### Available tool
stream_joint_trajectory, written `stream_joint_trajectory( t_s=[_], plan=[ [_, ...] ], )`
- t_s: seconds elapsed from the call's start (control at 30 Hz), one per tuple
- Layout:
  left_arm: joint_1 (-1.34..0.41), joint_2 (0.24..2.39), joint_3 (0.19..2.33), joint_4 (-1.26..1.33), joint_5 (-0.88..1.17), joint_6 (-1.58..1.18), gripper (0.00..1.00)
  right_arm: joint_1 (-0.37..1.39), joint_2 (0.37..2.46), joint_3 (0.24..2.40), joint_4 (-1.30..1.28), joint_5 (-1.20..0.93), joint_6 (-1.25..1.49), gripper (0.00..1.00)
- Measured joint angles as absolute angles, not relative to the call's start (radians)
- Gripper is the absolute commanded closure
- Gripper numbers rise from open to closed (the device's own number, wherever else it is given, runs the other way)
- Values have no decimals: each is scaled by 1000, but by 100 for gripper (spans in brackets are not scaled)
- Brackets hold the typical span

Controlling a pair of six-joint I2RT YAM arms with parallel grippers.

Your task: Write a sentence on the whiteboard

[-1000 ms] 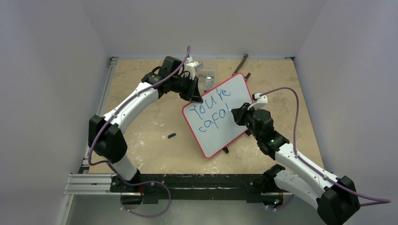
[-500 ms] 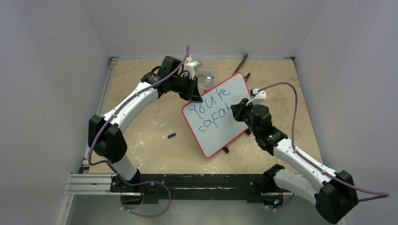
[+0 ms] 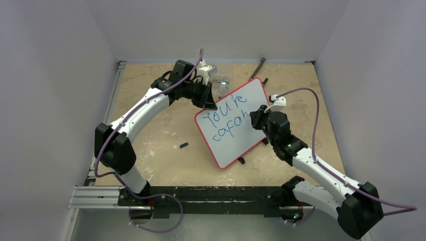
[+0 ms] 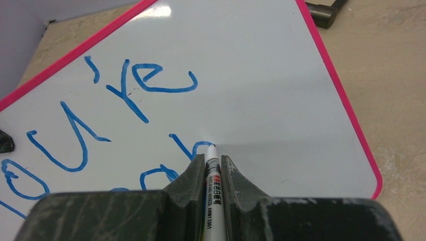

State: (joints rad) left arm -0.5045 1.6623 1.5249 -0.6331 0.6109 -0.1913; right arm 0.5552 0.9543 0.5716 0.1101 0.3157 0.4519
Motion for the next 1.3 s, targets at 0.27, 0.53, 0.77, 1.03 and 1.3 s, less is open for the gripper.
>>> stream_joint_trajectory(
  t_s=[0.27, 0.53, 0.77, 1.03, 1.3],
  plan=[
    [-505, 1662, 1525, -633, 611, -191, 100, 555, 928, 542, 82, 320, 452, 100],
    [-505, 1662, 1525, -633, 611, -192, 100, 555, 913, 532, 63, 298, 451, 100],
    [-505, 1662, 1525, -633, 609, -192, 100, 554, 913, 532, 69, 260, 444, 100],
    [-504, 1662, 1525, -634, 604, -192, 100, 554, 933, 553, 80, 221, 444, 100],
    [-504, 1662, 1525, -633, 605, -192, 100, 554, 955, 589, 90, 194, 443, 100]
  ],
)
